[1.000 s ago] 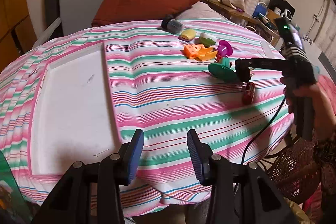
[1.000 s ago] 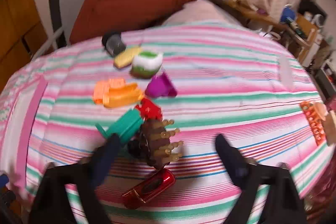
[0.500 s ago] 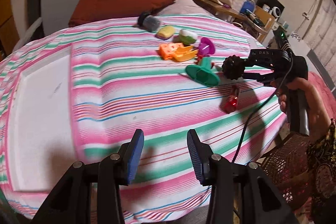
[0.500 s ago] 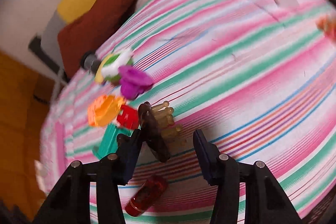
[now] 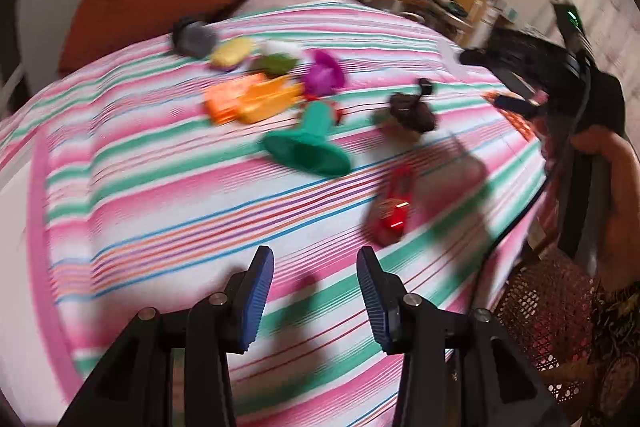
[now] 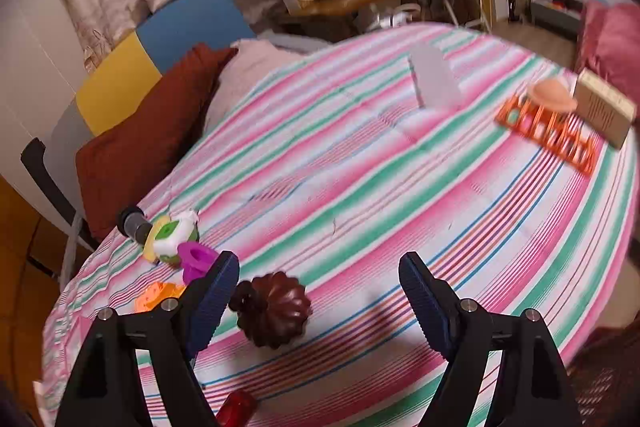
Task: Organize rigid objects
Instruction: 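Grasp the red capsule with the left tool while the right tool grasps the brown flower-shaped knob, then carry the red capsule into the white tray and open the left tool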
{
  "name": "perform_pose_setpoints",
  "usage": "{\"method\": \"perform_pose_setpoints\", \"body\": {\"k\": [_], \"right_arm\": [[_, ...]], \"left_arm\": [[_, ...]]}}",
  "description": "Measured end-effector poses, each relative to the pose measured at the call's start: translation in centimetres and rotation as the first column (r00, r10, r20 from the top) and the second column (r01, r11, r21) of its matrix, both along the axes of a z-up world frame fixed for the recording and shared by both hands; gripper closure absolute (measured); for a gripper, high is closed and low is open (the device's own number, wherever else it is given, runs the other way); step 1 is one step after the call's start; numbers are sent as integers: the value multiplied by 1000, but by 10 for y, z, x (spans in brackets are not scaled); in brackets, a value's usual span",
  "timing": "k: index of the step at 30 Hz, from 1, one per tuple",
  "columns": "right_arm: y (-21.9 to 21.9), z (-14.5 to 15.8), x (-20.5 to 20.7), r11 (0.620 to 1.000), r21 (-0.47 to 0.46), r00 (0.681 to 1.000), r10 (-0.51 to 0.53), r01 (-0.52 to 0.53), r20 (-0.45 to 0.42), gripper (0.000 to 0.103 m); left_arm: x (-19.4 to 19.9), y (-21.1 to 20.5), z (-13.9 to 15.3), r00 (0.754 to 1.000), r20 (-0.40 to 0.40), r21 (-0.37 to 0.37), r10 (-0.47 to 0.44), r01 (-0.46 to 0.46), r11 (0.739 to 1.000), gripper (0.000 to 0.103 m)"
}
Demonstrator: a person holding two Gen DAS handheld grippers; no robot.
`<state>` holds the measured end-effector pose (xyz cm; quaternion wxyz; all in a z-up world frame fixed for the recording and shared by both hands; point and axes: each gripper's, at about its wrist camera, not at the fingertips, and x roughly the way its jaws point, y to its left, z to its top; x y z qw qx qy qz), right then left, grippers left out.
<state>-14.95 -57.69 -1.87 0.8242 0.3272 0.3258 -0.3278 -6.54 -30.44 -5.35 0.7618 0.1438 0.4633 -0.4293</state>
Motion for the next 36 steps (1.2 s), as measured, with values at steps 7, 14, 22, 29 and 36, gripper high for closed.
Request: {"method": "perform_pose_setpoints", "body": {"k": [7,14,22,29,36], "right_arm": [[1,-4,3,1000,15,1000,24,-24,-12,20],[1,-14,10,999,31,998,43,-42,-43,20],[7,-20,19,997,29,994,78,-77,-70,20],[14,-21,28,993,-3,988,117,-118,-100,20],[36,-28,56,966,-83,950,224,-246,-217,42]], "left_arm": [[-10,-52,-10,994,39,-16,-104,105,994,60],[-15,-78,-24,984,82,37,-159,156,987,60],[-15,-73,-35,981,92,26,-173,171,985,77],[-7,-42,-35,988,93,-5,-121,122,992,77],[-4,-14,-34,994,86,-32,-61,64,997,77]]}}
